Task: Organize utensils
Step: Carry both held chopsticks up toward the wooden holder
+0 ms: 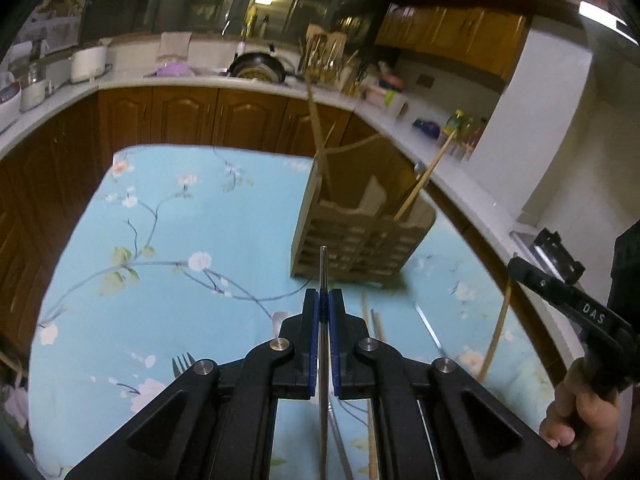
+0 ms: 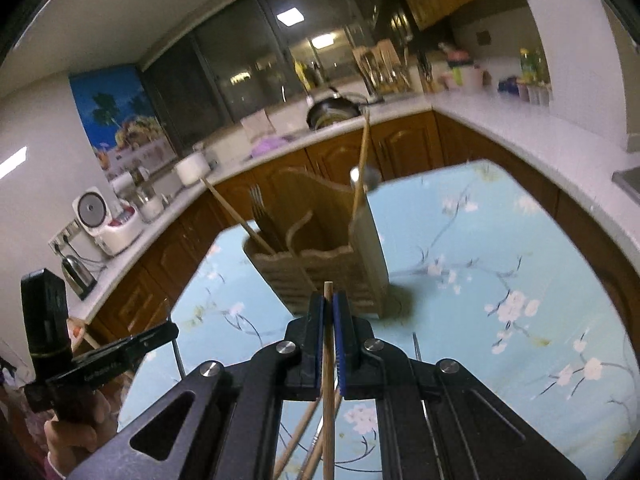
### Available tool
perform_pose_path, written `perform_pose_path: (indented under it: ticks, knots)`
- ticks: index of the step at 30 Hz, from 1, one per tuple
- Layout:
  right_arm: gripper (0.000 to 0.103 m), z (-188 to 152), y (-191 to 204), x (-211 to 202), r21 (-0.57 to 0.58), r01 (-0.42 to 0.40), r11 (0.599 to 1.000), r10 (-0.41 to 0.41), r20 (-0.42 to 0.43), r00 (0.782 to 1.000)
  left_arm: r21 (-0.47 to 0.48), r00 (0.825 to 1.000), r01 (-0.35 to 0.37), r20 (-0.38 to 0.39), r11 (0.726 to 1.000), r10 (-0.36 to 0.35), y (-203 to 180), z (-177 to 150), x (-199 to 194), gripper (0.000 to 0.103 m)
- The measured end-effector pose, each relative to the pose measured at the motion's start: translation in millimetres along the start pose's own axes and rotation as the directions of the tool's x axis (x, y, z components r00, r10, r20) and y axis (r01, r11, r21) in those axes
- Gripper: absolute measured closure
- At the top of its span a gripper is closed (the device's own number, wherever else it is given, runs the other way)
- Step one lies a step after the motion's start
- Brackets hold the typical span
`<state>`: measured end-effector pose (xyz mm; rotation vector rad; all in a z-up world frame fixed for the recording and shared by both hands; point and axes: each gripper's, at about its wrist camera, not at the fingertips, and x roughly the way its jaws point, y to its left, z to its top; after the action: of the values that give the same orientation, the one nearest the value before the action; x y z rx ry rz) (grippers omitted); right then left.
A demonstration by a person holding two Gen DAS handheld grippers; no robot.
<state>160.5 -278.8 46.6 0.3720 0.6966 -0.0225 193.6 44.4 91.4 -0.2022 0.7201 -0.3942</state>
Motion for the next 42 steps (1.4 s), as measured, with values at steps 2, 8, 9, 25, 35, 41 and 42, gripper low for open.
perform_pose_path:
  ticks: [2, 8, 9, 25, 35, 41, 42]
  knots:
    - [0.098, 6.4, 3.2, -10.8, -0.005, -0.003, 1.000, 0.003, 0.032, 0.999, 0.002, 1.000, 0.004, 0.021, 1.000, -0.004, -0.5, 1.3, -12.3, 0.100]
    - [0.098, 19.3, 8.1, -30.7, -0.021, -0.002, 1.000, 0.004, 0.095, 0.995, 0.007, 0.998, 0.008, 0.065, 1.000, -0.008, -3.1, 2.7, -40.8, 0.101]
    - [0.098, 20.9, 7.4, -31.9, -0.020, -0.003, 1.000, 0.005, 0.100, 0.995, 0.009, 0.997, 0.007, 0.071, 1.000, -0.008, -3.3, 3.4, -42.5, 0.100]
    - [0.098, 32.8, 2.0, -37.9, -0.014, -0.002, 1.000, 0.004, 0.148, 0.989, 0.006, 0.995, 0.010, 0.101, 1.000, -0.011, -6.3, 14.6, -47.2, 0.100]
    - [0.098, 71.3, -0.5, -39.1, -0.014, 0.008, 1.000, -0.005, 0.239, 0.971, 0.029, 0.982, 0.008, 0.186, 1.000, -0.013, -9.0, 52.2, -40.9, 0.100]
    - [0.098, 112.6, 4.5, -34.3, -0.027, 0.022, 0.999, -0.013, 0.318, 0.948, 0.050, 0.961, -0.006, 0.278, 0.999, -0.008, -16.8, 90.1, -28.4, 0.100]
    - [0.098, 119.7, 4.7, -33.1, -0.024, 0.024, 0.999, -0.014, 0.332, 0.943, 0.049, 0.956, -0.007, 0.293, 0.999, -0.007, -17.2, 95.6, -24.9, 0.100]
